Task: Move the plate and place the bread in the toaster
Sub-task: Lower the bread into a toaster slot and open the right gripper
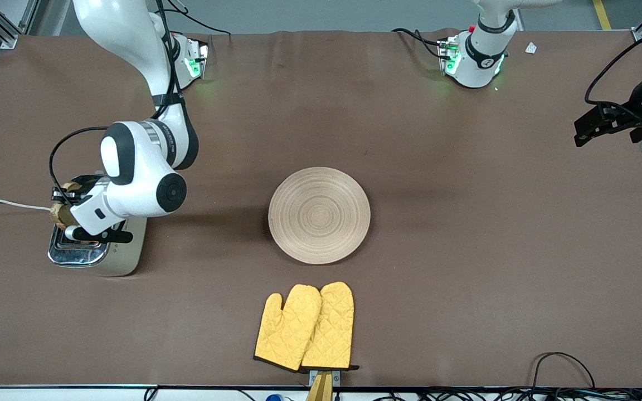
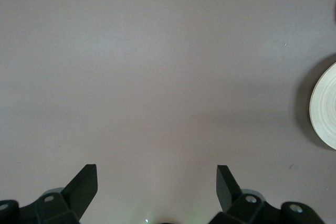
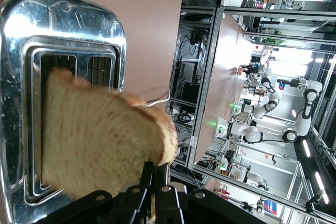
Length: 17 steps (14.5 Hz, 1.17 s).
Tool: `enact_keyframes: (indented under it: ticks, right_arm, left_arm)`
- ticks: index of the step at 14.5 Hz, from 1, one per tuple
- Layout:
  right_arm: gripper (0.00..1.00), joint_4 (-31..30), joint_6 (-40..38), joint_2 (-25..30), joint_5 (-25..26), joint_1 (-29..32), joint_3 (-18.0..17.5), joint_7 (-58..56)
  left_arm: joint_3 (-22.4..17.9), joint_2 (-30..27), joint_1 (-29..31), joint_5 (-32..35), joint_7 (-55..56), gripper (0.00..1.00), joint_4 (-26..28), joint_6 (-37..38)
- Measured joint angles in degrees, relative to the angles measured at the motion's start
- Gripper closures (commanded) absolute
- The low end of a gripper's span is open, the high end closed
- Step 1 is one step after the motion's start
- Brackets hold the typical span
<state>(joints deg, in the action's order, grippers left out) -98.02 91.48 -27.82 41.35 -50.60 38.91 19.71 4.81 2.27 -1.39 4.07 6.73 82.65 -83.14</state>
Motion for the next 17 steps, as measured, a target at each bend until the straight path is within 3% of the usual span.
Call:
enact_keyframes:
  ticks: [5,12,17]
  right_arm:
    - [0.99,-0.67,-0.43,0.98,0.2,-0.72,0.01,0.07]
    - [0.99,-2.14,11.04,0.28,0.78,2.96,0.26,0.39]
    - [0.98,-2.29,12.19,-1.5,0.84,3.63,-0.01,2.66]
  left_arm:
    - [-0.01,0.03,0.01,0.0,0.0,0.0,0.0,0.0]
    - [-0.75,0.03,0.06,0.0,-0.23,0.0,0.0,0.0]
    - [-0.75,0.04,0.06,0.0,-0.49,0.0,-0.08,-0.02]
